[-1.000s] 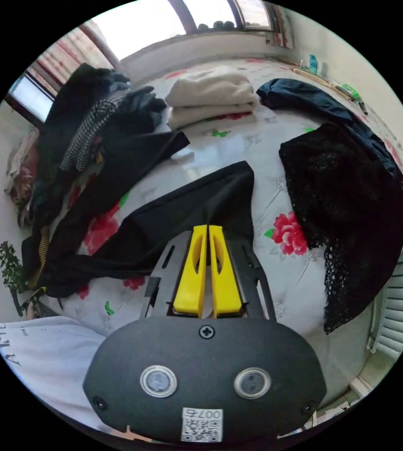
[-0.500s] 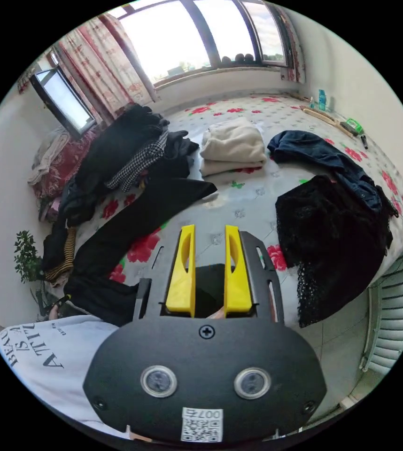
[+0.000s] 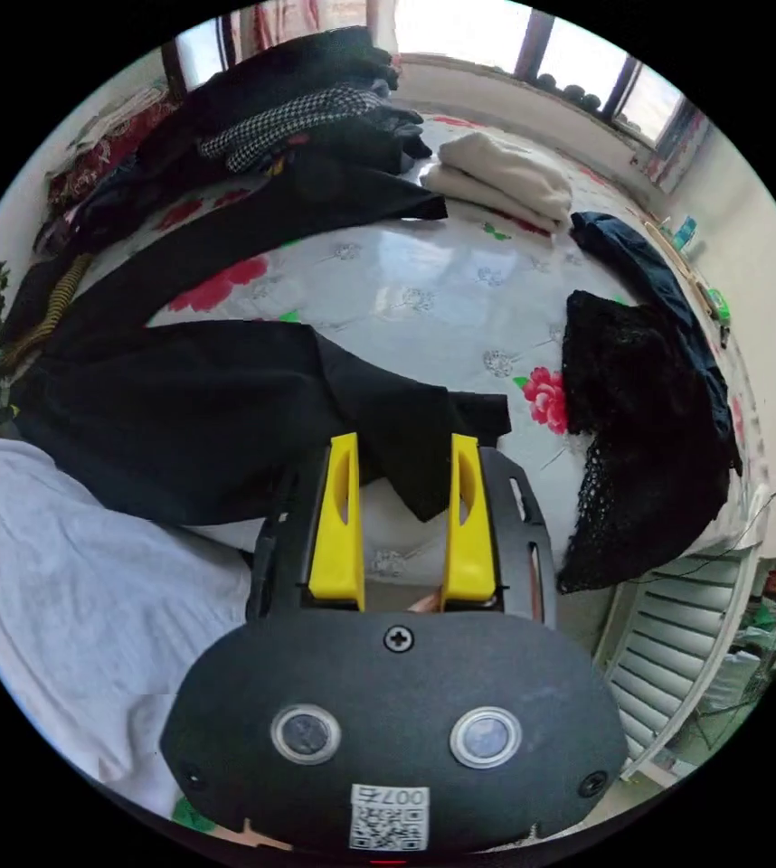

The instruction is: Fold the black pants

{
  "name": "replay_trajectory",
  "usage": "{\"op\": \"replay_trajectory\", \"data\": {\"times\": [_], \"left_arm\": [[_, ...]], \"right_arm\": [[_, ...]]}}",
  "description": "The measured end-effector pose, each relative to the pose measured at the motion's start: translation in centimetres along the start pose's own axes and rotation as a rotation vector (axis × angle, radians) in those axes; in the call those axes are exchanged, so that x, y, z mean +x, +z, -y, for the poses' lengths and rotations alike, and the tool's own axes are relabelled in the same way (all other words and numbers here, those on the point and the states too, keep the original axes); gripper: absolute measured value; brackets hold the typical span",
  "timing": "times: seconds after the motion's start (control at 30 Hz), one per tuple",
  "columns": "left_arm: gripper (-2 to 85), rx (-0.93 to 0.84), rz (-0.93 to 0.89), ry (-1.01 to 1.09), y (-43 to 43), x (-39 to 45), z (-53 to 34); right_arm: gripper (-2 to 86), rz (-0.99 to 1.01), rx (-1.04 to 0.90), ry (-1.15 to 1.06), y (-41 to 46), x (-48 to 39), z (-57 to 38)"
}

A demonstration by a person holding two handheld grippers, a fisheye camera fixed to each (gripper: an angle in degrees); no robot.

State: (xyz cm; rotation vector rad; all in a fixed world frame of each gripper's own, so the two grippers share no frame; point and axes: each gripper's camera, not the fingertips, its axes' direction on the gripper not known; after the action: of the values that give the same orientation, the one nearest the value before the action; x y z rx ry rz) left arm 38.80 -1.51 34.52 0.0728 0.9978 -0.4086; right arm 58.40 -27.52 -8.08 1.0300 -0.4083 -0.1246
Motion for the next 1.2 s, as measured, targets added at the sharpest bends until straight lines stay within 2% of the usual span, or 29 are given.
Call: {"op": "replay_trajectory", "data": {"times": [0.07,0.13,0.27,0.37,0.43,0.53,0.6,0.67,0.8,0.93,1.1,1.2], "left_arm": [[3.0,-0.020,0.004,-0.023,0.8,-0.1,0.5],[3.5,-0.067,0.005,-0.085,2.8,-0.2,0.7],[3.9,-0.057,0.005,-0.138,3.0,-0.1,0.4],[4.6,-0.066,-0.003,-0.119,2.8,0.2,0.3],[4.9,-0.077,-0.041,-0.126,3.0,0.3,0.1],[5.2,-0.050,-0.073,-0.202,2.7,0.1,-0.6],[5.4,-0.042,-0.079,-0.227,2.4,0.4,-1.0],[5.4,-0.035,-0.067,-0.233,2.0,1.0,-1.4],[4.7,0.023,-0.036,-0.239,0.4,2.8,-2.6],[3.8,0.063,0.004,-0.262,-0.5,4.8,-3.3],[3.4,0.039,0.098,-0.178,0.2,8.3,-1.9],[3.8,-0.014,0.140,-0.130,1.8,9.9,-1.3]], "right_arm": [[5.8,-0.047,-0.060,-0.056,1.7,-0.7,0.8],[2.9,0.009,-0.186,-0.098,4.7,-0.6,2.5],[0.8,0.055,-0.138,-0.055,3.5,1.9,6.0],[0.9,0.163,0.026,0.003,-0.8,5.1,8.9],[1.7,0.217,0.135,0.119,-3.1,8.3,10.8],[2.5,0.240,0.223,0.282,-3.3,12.1,11.5],[2.9,0.229,0.255,0.309,-2.8,13.0,11.0],[3.2,0.227,0.228,0.286,-1.2,12.6,10.4],[3.7,0.248,0.080,0.089,4.8,8.1,8.4],[3.9,0.106,-0.043,-0.117,10.7,2.6,7.4],[3.9,0.008,-0.080,-0.211,12.6,1.9,4.9],[3.3,0.029,-0.146,-0.167,12.4,4.3,2.7]]}}
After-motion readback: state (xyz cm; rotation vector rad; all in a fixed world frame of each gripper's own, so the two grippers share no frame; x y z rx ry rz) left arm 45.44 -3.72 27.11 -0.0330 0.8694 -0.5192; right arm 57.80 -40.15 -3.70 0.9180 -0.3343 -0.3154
